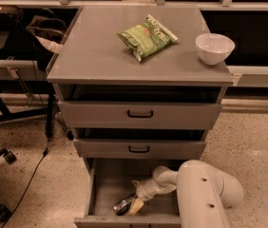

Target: Pick redbull can from bottom drawer and place on counter

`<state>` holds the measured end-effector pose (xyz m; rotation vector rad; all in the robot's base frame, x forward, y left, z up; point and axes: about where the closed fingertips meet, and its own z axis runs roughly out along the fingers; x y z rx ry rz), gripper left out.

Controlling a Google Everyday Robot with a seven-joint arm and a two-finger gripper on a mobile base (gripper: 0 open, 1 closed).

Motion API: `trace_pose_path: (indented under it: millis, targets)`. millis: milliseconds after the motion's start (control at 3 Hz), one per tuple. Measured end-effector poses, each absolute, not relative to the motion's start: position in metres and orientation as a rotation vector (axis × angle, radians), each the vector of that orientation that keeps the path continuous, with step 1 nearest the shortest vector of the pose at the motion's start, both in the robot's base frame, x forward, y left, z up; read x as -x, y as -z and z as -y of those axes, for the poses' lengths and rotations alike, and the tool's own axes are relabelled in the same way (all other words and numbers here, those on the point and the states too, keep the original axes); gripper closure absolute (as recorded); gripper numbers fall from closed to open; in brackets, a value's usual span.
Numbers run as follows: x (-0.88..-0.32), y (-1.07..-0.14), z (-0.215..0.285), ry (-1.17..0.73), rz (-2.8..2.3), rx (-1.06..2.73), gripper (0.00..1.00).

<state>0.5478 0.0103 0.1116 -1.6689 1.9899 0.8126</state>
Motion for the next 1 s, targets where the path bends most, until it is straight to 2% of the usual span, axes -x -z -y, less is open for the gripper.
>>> trace_pose_path:
  millis: [333,667,1000]
  targets:
    - [-0.5478,-0.1116,-0.0103,-0.813,-1.990,1.669,0.19]
    - [-0.5477,-0.1116,-0.0104,-0.813,-1.990,1.669,0.42]
    - [-0.5477,-0.1116,-0.0104,-0.813,-1.990,1.669,0.73]
